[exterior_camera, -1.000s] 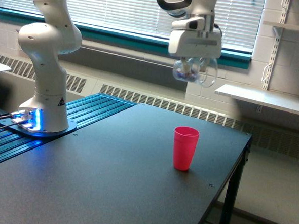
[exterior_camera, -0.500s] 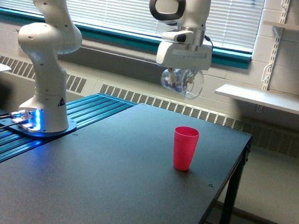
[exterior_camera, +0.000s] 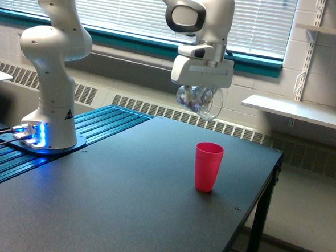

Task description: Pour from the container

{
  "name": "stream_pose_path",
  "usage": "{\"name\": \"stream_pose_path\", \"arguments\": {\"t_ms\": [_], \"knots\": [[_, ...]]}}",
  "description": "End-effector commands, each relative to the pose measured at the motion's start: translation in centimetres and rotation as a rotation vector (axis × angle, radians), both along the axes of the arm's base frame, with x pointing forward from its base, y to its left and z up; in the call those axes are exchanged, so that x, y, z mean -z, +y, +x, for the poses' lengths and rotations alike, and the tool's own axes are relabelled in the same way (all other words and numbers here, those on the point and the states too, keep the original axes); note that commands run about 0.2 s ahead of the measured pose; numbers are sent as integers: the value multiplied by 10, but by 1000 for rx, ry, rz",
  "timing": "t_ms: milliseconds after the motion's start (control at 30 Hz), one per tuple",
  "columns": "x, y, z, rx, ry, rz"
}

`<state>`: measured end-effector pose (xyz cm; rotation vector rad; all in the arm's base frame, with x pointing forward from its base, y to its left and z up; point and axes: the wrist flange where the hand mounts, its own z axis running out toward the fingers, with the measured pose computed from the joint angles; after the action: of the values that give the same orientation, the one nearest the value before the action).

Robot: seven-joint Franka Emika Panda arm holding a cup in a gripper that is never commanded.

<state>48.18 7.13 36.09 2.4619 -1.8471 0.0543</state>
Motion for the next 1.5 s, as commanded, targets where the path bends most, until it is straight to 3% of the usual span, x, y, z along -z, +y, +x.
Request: {"name": "stream_pose_path", "arguments": {"t_ms": [33, 333, 700, 1000, 1233, 1500], "knots": [[13, 7, 7, -20, 2, 20], [34, 15, 7, -29, 29, 36], [37, 20, 8, -20, 50, 65], [34, 8, 10, 47, 86, 163], [35, 7, 13, 53, 91, 174], [42, -9, 13, 132, 151, 236]]}}
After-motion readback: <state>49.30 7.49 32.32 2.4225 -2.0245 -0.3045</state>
